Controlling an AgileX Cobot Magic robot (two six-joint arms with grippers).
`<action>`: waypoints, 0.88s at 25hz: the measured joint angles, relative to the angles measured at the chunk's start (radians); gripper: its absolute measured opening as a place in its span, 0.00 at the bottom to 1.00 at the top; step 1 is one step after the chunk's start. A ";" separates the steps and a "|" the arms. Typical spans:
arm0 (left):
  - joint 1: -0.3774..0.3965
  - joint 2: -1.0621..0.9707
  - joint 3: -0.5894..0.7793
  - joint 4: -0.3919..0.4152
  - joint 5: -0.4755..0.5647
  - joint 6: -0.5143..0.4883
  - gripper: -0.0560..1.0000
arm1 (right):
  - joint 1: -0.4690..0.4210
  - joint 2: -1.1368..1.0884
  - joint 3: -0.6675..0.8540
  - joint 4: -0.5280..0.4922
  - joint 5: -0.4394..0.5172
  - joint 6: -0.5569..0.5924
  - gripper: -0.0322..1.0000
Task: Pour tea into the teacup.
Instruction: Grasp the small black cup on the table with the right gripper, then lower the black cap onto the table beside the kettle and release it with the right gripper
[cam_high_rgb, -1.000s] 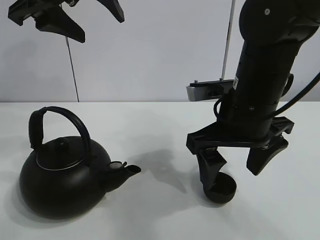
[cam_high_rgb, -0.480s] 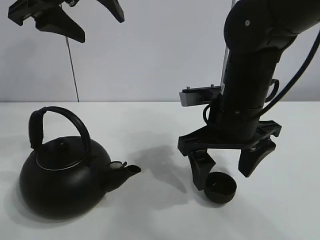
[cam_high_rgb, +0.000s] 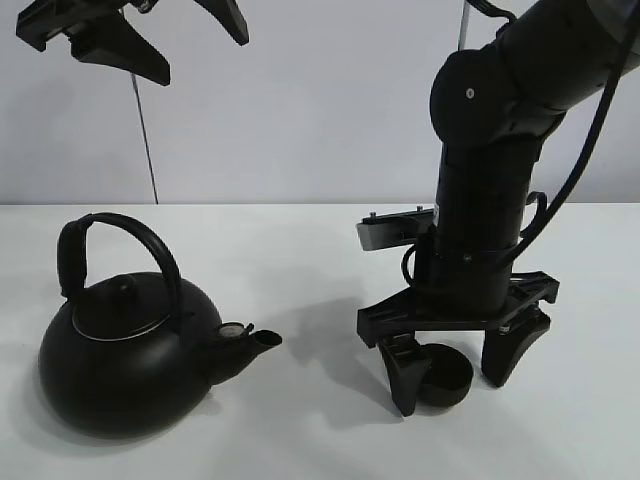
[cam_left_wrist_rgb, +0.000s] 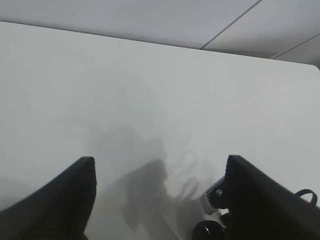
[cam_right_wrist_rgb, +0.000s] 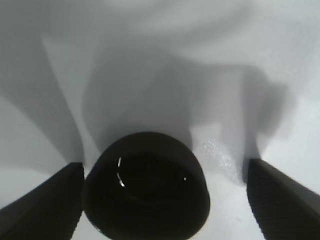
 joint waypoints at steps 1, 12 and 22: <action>0.000 0.000 0.000 0.000 0.000 0.000 0.55 | 0.000 0.000 0.000 0.000 -0.003 0.000 0.62; 0.000 0.000 0.000 0.000 0.000 0.000 0.55 | 0.000 -0.030 0.000 0.007 -0.048 0.001 0.42; 0.000 0.000 0.000 0.000 0.000 0.000 0.55 | 0.001 -0.123 -0.026 0.070 -0.004 -0.198 0.42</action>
